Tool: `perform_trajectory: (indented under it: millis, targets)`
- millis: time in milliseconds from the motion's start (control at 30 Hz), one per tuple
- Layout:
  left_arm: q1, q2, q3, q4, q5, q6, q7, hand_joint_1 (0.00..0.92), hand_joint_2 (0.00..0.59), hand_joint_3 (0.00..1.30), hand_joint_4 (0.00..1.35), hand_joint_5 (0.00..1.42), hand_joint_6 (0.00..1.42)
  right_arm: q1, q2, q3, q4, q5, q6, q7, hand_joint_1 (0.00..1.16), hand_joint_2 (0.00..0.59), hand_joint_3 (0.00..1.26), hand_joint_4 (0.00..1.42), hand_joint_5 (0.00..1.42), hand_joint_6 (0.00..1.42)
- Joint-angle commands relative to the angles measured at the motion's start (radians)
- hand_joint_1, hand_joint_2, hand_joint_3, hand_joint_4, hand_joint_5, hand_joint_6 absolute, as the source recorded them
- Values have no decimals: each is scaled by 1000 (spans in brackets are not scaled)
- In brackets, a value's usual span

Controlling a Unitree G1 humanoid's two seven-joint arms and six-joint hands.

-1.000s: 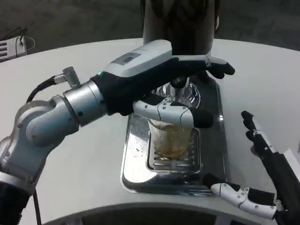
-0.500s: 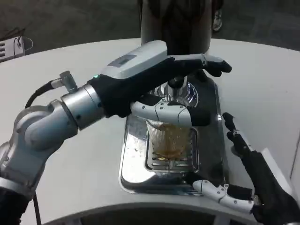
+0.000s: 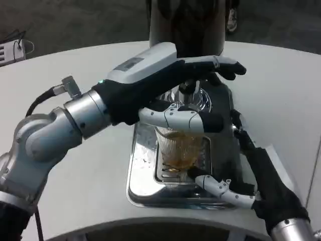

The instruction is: Grasp the cup under the faucet to collect the drink, then remove the cup.

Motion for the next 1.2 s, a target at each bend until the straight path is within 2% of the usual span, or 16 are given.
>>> perform_trajectory:
  millis: [33,567,1200]
  targets:
    - [40,11,1,-4,11,13,-11,0,68,256,251,316,310,-34,5,8,39,14,16,-21,792,208,0,0,28,63]
    - [78,14,46,-63,5,38,20,0,70,263,255,316,311,-120,6,34,117,29,22,-46,792,208,0,0,38,63]
    - [181,-25,167,-200,-17,59,176,0,71,252,233,316,328,-146,5,50,137,52,19,-46,792,208,0,0,39,63]
